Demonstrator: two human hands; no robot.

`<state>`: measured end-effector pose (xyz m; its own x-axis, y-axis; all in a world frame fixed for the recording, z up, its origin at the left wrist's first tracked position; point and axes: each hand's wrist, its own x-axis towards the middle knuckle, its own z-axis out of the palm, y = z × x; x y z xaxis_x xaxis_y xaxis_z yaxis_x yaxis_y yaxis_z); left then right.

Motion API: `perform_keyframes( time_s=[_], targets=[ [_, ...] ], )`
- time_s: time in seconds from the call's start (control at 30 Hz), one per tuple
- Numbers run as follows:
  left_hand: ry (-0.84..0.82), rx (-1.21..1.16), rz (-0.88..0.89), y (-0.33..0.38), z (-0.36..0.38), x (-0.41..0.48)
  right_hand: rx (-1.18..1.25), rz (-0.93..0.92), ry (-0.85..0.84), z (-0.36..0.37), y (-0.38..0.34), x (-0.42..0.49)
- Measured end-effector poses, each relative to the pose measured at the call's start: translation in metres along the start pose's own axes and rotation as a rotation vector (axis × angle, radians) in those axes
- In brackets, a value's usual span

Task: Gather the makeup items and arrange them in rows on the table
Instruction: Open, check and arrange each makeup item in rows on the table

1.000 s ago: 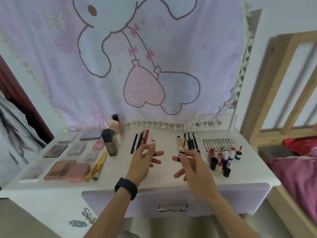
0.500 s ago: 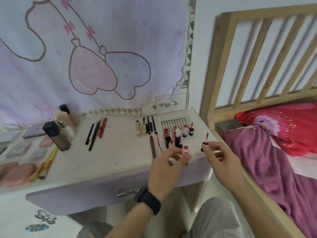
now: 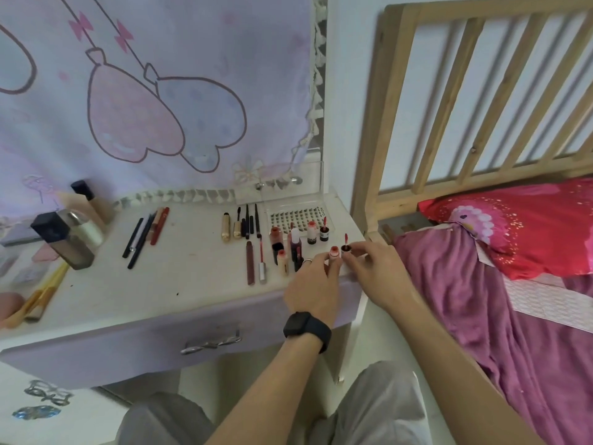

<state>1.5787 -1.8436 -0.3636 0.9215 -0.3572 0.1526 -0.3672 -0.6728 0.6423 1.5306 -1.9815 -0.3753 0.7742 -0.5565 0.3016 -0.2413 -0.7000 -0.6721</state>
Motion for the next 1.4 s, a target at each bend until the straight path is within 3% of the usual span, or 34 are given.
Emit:
perform_keyframes(
  time_s=[0.37, 0.73, 1.4],
  targets=[
    [-0.001, 0.116, -0.137, 0.015, 0.005, 0.007, -0.106, -0.006, 0.023, 0.005, -0.002, 0.006],
    [0.038, 0.101, -0.394, 0.031, 0.01, 0.016, -0.174, -0.059, -0.104, 0.011, -0.01, 0.025],
    [0.065, 0.11, -0.452, 0.035, 0.013, 0.017, -0.148, -0.023, -0.16, 0.01, -0.014, 0.029]
  ],
)
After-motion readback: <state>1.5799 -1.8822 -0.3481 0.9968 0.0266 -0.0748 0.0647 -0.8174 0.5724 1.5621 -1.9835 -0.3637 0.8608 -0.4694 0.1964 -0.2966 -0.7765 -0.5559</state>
